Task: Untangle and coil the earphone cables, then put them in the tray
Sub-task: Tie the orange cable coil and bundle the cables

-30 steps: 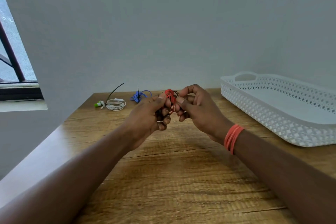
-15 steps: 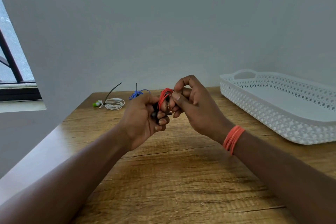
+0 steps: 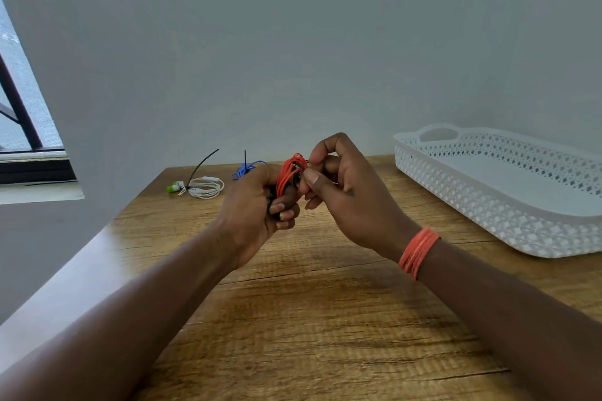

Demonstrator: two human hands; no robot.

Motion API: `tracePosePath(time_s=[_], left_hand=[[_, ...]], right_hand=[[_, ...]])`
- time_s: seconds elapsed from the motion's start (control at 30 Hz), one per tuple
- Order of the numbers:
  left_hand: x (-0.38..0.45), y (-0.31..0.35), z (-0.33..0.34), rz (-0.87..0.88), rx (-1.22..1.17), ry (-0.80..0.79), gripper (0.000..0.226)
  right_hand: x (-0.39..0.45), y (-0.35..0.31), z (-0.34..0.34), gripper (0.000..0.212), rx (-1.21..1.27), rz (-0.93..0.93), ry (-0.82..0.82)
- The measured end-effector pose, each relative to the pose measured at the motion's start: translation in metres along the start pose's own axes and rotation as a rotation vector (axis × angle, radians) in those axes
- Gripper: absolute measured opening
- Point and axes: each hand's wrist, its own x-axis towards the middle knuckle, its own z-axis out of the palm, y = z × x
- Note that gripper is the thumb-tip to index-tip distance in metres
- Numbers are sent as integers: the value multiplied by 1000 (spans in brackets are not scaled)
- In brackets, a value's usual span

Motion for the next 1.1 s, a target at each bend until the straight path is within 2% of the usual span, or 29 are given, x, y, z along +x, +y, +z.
tracePosePath(time_s=[0.23, 0.43, 0.6, 0.7, 0.83, 1.0, 1.1], left_hand=[[-1, 0, 1, -46, -33, -66, 22], [0, -1, -1, -52, -66, -25, 20], [0, 0, 1, -17, -84, 1, 23], [2, -3, 1, -26, -114, 9, 37], [4, -3, -3, -38, -125, 18, 41], [3, -3, -3, -31, -85, 41, 27], [4, -3, 0, -43, -104, 51, 28]], right_hand=[[0, -1, 0, 12, 20, 6, 22], [-1, -2, 1, 13, 26, 24, 36], [0, -4, 1, 20, -2, 35, 51], [0, -5, -2, 19, 47, 59, 89], [-1, -5, -1, 17, 100, 87, 92], [-1, -6, 1, 12, 164, 116, 115], [-1, -7, 0, 11, 183, 146, 159]])
